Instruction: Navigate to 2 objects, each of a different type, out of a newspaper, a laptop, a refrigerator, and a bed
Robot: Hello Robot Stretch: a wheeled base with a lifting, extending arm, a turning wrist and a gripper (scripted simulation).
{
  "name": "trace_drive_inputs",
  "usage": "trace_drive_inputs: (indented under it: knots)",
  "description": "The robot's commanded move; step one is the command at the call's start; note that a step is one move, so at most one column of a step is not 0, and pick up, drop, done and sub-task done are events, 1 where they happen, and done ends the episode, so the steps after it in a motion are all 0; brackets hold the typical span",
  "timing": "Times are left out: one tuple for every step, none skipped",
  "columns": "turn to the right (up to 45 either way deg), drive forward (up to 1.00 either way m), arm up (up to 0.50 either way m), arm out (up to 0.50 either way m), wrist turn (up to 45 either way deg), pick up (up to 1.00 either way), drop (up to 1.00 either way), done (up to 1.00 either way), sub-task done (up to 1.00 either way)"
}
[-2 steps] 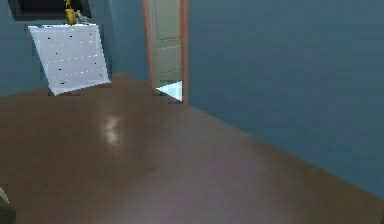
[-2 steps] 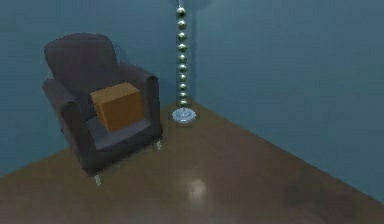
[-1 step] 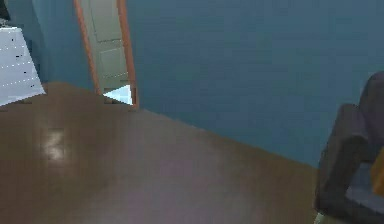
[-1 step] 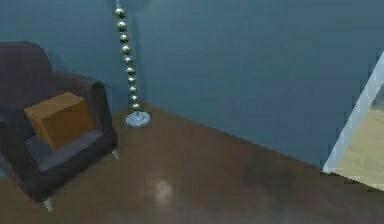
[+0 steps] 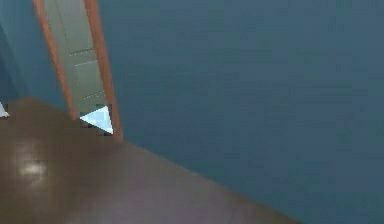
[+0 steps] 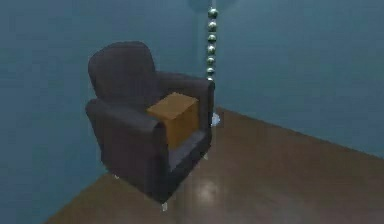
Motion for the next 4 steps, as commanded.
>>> trace_drive_inputs:
  knots:
    - [-36.0,0.00,0.00,0.00,0.0,0.00,0.00,0.00,0.00]
    - [0.0,1.00,0.00,0.00,0.0,0.00,0.00,0.00,0.00]
    - [-3.0,0.00,0.00,0.00,0.0,0.00,0.00,0.00,0.00]
    - [0.0,1.00,0.00,0.00,0.0,0.00,0.00,0.00,0.00]
